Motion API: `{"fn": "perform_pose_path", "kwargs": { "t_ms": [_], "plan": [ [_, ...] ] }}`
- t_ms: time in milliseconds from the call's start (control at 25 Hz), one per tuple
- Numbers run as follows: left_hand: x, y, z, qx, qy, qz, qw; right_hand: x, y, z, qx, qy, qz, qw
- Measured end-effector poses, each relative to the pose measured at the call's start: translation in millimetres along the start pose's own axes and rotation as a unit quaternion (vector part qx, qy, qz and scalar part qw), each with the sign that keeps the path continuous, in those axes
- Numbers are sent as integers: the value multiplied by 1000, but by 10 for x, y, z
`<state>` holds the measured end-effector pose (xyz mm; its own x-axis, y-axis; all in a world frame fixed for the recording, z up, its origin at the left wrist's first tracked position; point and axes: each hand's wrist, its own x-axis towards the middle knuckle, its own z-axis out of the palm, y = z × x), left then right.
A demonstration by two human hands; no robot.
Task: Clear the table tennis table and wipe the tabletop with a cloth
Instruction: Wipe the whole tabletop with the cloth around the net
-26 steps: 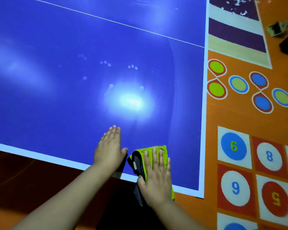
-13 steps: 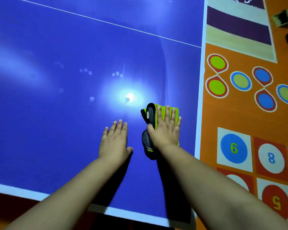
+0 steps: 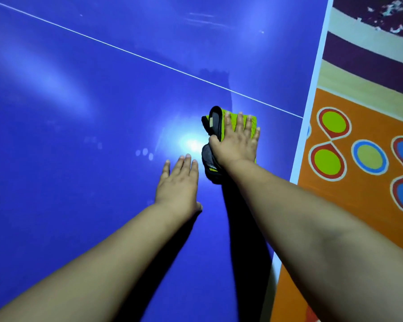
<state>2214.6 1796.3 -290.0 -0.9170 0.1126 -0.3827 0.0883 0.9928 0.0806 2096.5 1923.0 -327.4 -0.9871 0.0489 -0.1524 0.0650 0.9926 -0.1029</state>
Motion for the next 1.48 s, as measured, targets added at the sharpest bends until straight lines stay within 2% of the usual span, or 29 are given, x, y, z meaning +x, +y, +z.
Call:
{"fn": "perform_pose_path", "kwargs": {
  "t_ms": [320,560,800,960,1040,1320,1480],
  "plan": [
    [211,139,-8,69,-44,-7,997,1286,118,-184,-6,-17,-32,999],
    [206,143,-18,62,-55,-20,996,1210,256,-212,-5,-27,-70,997],
    [110,88,-10,12,-43,-27,999,5,453,-44,10,-2,-53,999],
    [-224,138,144,33,58,4,998,-985,438,87,15,-11,-20,1000],
    [-534,135,288,8,81,6,997,-1508,414,162,17,-13,-5,1000],
    [-1733,-195,685,-6,62,29,998,-3277,244,428,6,-37,34,999],
    [-2405,-338,852,-15,35,49,998,-4236,23,577,12,-15,51,999]
  ]
}}
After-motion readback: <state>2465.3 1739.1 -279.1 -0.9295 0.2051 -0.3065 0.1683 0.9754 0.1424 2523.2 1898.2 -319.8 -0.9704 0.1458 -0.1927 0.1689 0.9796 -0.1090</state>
